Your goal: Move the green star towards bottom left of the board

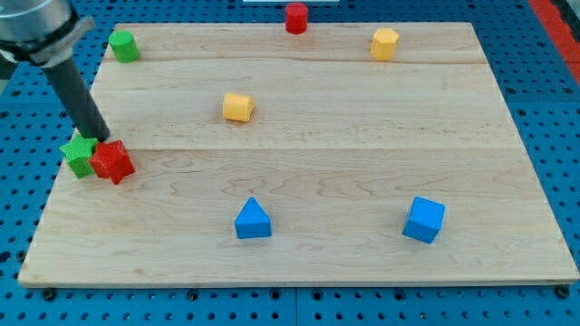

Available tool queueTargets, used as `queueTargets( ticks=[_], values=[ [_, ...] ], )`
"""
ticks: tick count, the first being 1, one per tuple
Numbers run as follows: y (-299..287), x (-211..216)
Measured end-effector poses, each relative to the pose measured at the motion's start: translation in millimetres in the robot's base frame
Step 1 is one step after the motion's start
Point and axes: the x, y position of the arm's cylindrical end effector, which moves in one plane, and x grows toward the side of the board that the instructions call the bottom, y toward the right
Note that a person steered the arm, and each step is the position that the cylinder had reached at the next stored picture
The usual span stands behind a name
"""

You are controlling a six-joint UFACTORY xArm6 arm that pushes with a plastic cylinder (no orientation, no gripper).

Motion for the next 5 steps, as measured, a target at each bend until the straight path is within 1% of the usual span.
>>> queueTargets(
  ticks=[1, 2, 3, 4, 5],
  values=[
    [17, 31],
    [10, -32],
    [-39, -19],
    [-15, 52],
    [1, 107]
  ],
)
